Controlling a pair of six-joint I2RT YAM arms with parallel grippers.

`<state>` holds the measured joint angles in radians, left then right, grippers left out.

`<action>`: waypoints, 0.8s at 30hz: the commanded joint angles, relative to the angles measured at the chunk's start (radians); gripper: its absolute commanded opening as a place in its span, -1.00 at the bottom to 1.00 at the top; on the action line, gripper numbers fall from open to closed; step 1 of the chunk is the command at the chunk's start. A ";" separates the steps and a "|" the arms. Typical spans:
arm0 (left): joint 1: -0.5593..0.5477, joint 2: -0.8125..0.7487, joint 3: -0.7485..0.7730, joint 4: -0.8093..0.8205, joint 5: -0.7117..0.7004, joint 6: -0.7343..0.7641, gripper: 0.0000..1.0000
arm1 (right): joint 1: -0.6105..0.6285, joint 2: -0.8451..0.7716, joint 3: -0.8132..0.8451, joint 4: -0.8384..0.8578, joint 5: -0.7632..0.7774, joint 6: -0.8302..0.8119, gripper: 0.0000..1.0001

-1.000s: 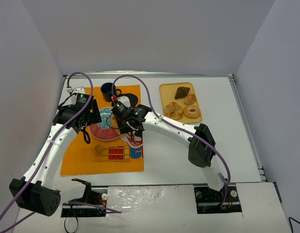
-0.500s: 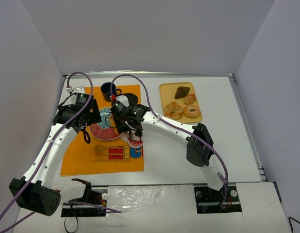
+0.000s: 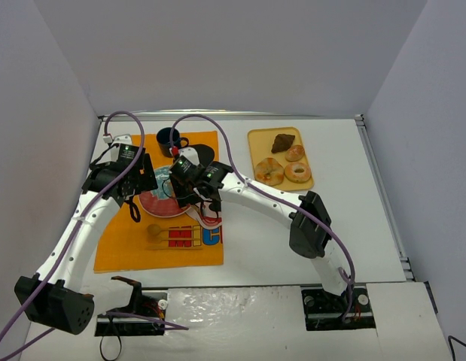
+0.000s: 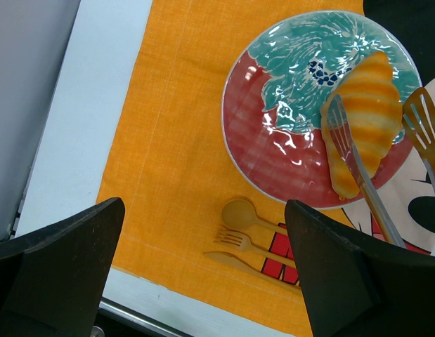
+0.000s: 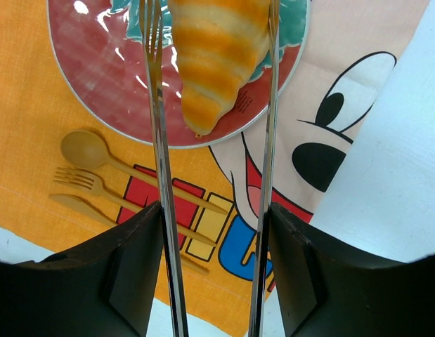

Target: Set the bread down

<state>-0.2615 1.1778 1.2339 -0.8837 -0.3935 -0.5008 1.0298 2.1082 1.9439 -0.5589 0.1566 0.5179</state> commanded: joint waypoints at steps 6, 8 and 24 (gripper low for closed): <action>0.007 -0.012 0.044 0.028 -0.013 -0.001 0.94 | -0.022 -0.130 0.047 0.012 0.027 0.003 0.08; 0.007 -0.013 0.045 0.026 -0.015 0.002 0.94 | -0.035 -0.155 0.026 0.004 0.030 0.011 0.07; 0.008 -0.002 0.052 0.043 0.010 0.005 0.94 | -0.308 -0.492 -0.458 -0.005 0.126 0.093 0.04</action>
<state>-0.2604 1.1785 1.2339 -0.8784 -0.3853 -0.5003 0.7856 1.7101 1.5744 -0.5677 0.2151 0.5628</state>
